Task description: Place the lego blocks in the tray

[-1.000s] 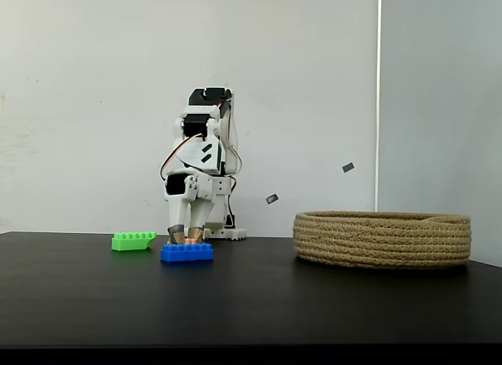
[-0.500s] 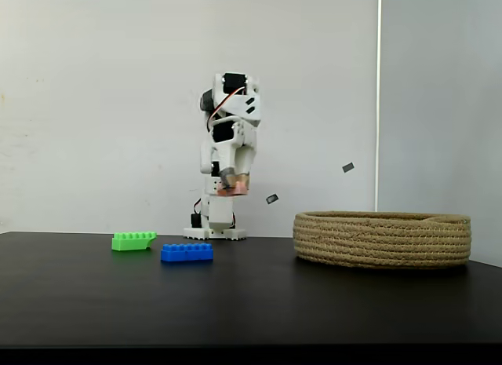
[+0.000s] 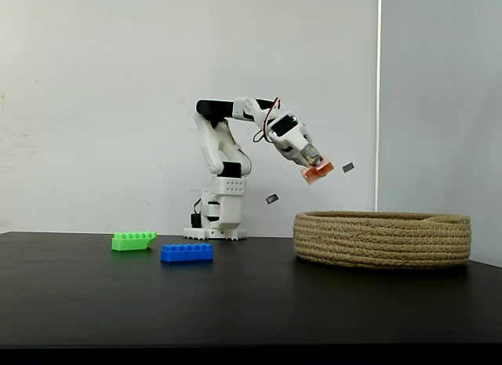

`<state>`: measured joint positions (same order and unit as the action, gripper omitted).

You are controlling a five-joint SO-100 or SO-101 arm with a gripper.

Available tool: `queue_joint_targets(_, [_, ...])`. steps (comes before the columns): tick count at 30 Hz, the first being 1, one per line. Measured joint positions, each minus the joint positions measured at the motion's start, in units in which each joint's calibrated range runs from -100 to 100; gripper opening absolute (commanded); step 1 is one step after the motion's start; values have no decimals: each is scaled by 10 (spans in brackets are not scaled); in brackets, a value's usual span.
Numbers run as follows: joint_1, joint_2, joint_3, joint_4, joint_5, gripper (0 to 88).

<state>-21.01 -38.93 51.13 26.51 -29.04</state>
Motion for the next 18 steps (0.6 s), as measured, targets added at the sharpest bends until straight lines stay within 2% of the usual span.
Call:
queue_joint_targets(9, [-24,64,-38,-22,-13,241])
queue_joint_targets(13, [-24,77,-42,-1,-24,273])
queue_joint_targets(18, [-18,95,-75,50,-27,253])
